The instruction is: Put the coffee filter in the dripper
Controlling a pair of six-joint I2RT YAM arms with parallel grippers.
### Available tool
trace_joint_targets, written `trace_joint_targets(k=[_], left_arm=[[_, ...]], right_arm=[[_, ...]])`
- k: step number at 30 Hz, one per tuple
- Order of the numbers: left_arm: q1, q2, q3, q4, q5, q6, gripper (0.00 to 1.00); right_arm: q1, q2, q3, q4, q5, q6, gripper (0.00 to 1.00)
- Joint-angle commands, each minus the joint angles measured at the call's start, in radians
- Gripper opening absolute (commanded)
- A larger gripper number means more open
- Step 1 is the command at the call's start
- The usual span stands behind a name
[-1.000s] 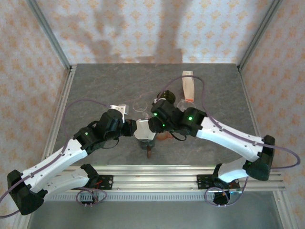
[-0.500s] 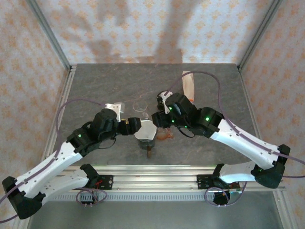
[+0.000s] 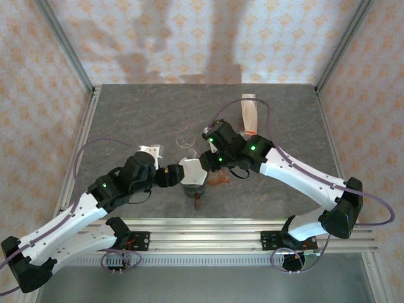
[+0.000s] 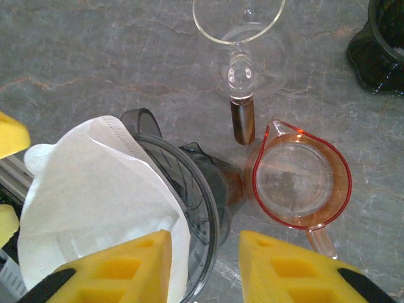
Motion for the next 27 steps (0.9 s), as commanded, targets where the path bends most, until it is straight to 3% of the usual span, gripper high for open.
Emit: trace_joint_targets(k=[1, 11, 27], left_arm=[[-0.013, -0.001, -0.011, 0.018, -0.001, -0.016, 0.76], [-0.013, 0.013, -0.052, 0.049, -0.013, -0.029, 0.61], [-0.013, 0.015, -0.088, 0.084, -0.017, -0.043, 0.58]], right_arm=[[-0.001, -0.003, 0.022, -0.023, -0.008, 0.004, 0.32], [-0.001, 0.017, -0.017, 0.001, -0.031, 0.013, 0.23], [0.001, 0.025, -0.054, 0.013, -0.034, 0.023, 0.16]])
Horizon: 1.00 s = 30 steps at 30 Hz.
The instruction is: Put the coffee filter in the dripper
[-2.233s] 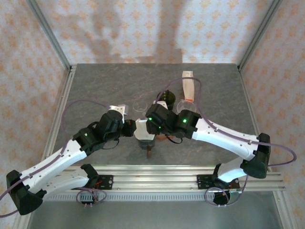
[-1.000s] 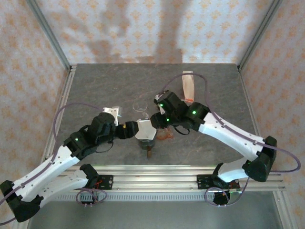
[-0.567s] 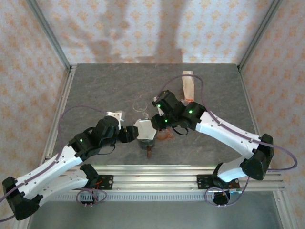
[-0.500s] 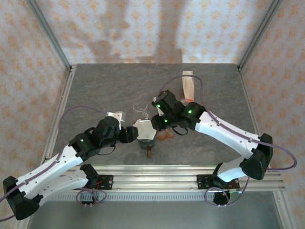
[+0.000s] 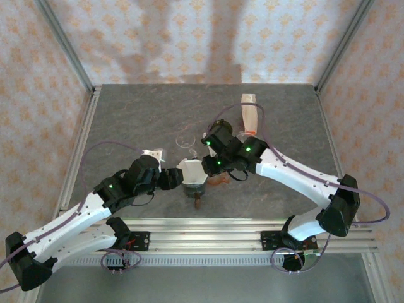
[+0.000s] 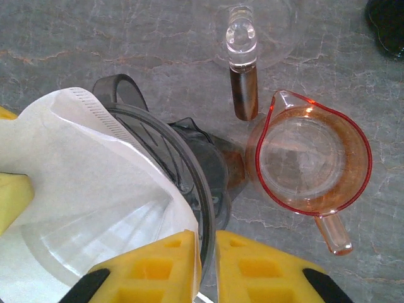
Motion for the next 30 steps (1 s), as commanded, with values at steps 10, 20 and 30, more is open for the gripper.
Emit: trace_joint_targets(k=[10, 20, 30], left_arm=[[-0.004, -0.001, -0.020, 0.033, -0.016, -0.011, 0.57], [-0.004, -0.004, -0.030, 0.040, -0.015, -0.014, 0.57], [-0.004, -0.033, -0.027, 0.032, -0.020, -0.023, 0.62]], right_arm=[[0.009, -0.020, 0.019, 0.001, 0.038, 0.013, 0.35], [0.037, -0.031, -0.006, -0.002, 0.077, 0.043, 0.32], [0.069, -0.005, 0.005, -0.031, 0.132, 0.032, 0.26]])
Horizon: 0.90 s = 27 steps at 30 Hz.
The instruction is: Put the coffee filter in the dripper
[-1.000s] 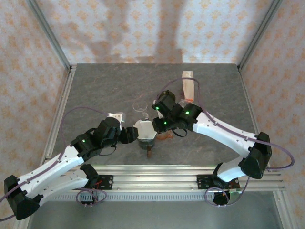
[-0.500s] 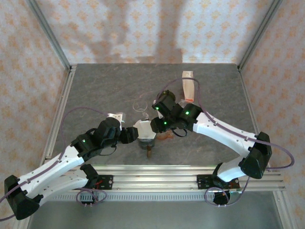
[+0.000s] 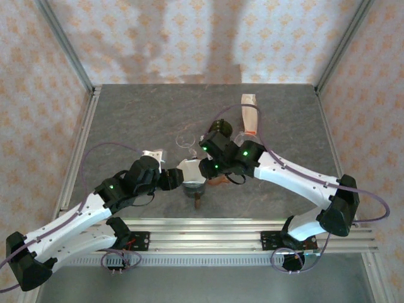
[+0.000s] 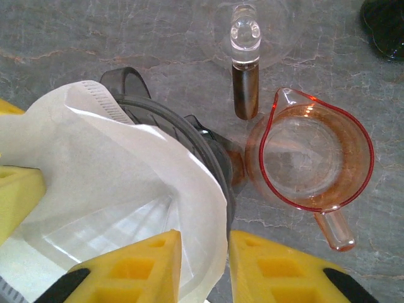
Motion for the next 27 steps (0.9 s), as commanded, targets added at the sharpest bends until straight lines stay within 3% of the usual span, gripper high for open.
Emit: trace_joint_targets(k=[1, 6, 13, 18, 22, 27], left_arm=[[-0.003, -0.038, -0.006, 0.015, -0.020, -0.020, 0.65], [-0.002, -0.067, 0.007, 0.027, -0.015, -0.018, 0.70], [-0.003, -0.034, 0.008, 0.006, 0.004, -0.004, 0.55], [-0.003, -0.040, -0.012, -0.008, 0.003, -0.005, 0.53], [-0.003, -0.042, -0.021, 0.004, 0.002, -0.011, 0.54], [-0.003, -0.038, -0.024, 0.015, 0.002, -0.014, 0.54]], right_arm=[[0.011, -0.005, 0.009, -0.029, 0.056, -0.003, 0.26], [0.016, -0.004, 0.009, -0.034, 0.065, -0.004, 0.26], [0.018, 0.000, 0.008, -0.035, 0.067, -0.001, 0.26], [0.017, -0.002, 0.006, -0.034, 0.069, 0.002, 0.27], [0.030, -0.008, 0.011, -0.025, 0.064, -0.014, 0.50], [0.064, 0.008, 0.020, -0.046, 0.044, -0.029, 0.58]])
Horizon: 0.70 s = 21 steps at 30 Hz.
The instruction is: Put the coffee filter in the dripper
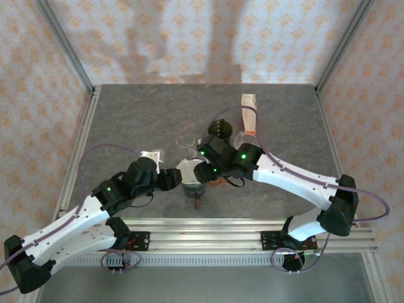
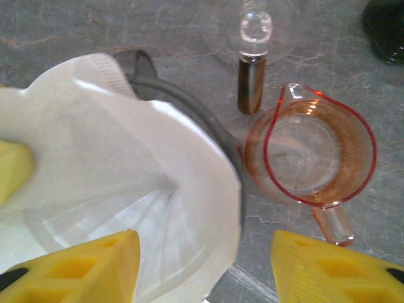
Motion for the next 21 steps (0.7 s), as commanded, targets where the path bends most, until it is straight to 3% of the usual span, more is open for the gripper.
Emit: trace_joint_targets(k=[1, 14, 21], left_arm=[[-0.003, -0.004, -0.009, 0.007, 0.001, 0.003, 0.54], [-0.003, 0.005, -0.019, 0.018, -0.004, 0.002, 0.54], [-0.001, 0.012, -0.017, 0.025, -0.001, 0.001, 0.55]], right_arm=[[0.021, 0.007, 0.016, -0.034, 0.009, -0.012, 0.59], [0.042, 0.009, -0.003, -0.032, -0.054, -0.068, 0.61], [0.043, 0.007, 0.000, -0.042, -0.018, -0.058, 0.62]])
